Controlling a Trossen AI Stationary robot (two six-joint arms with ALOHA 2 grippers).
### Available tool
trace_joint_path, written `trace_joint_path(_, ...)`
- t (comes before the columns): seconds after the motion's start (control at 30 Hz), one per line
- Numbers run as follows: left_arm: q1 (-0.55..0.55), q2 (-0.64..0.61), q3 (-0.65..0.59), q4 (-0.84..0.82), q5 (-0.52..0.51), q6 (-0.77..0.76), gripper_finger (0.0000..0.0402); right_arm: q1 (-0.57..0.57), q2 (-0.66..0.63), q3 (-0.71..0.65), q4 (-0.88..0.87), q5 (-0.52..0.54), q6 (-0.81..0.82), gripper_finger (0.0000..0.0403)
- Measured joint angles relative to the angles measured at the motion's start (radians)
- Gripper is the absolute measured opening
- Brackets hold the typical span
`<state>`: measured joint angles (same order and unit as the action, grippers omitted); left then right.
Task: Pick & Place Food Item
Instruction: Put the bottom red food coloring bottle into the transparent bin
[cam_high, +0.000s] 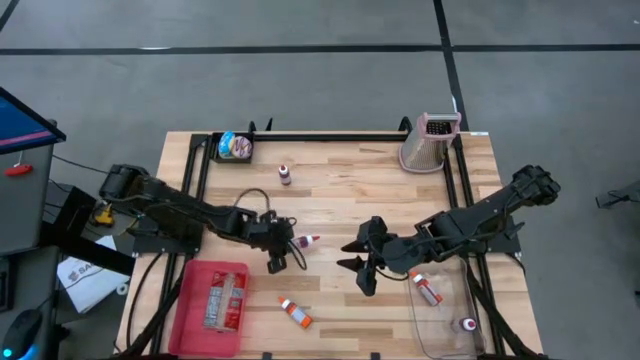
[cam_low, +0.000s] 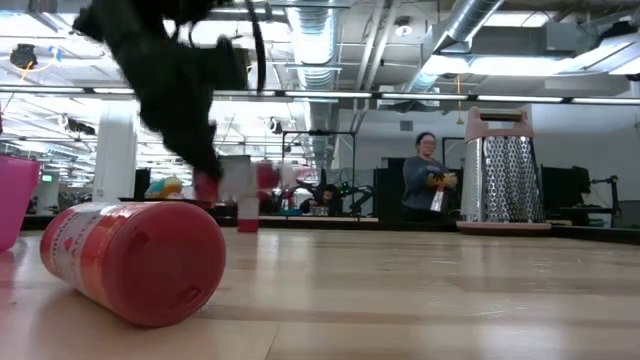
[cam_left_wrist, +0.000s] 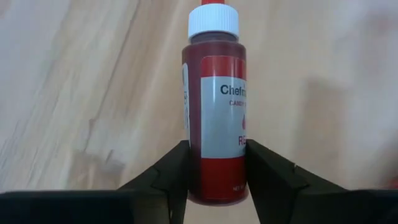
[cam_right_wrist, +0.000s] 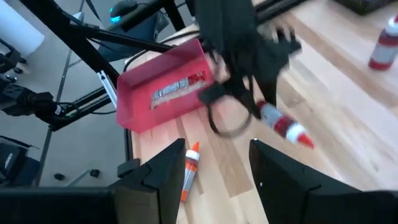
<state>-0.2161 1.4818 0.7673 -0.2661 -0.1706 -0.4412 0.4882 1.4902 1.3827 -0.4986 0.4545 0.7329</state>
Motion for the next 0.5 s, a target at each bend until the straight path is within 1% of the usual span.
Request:
trace_joint_path(0.1, 0.000, -0.107, 0.000, 0.060, 0.043, 0.008, 0.0130, 0.013, 0.000, 0.000, -0.026, 0.016, 0.083, 0.0170)
trace_joint_path(0.2, 0.000, -0.209, 0.001, 0.147, 0.102, 0.016, 0.0130, 0.028, 0.001, 0.000, -0.038, 0.090, 0.206, 0.0171)
trace_joint_path(0.3, -0.001, -0.281, 0.001, 0.226, 0.120, 0.001, 0.0130, 0.038, 0.001, 0.000, -0.027, 0.206, 0.339, 0.0176)
trace_joint_path(0.37, 0.000, -0.312, 0.001, 0.278, 0.119, -0.019, 0.0130, 0.053, 0.001, 0.000, 0.010, 0.327, 0.412, 0.0182)
trace_joint_path(0.43, 0.000, -0.320, 0.001, 0.333, 0.117, -0.034, 0.0130, 0.066, 0.001, 0.000, 0.061, 0.442, 0.453, 0.0194)
trace_joint_path(0.5, -0.002, -0.318, 0.001, 0.367, 0.116, -0.041, 0.0130, 0.071, 0.002, 0.000, 0.116, 0.498, 0.462, 0.0209)
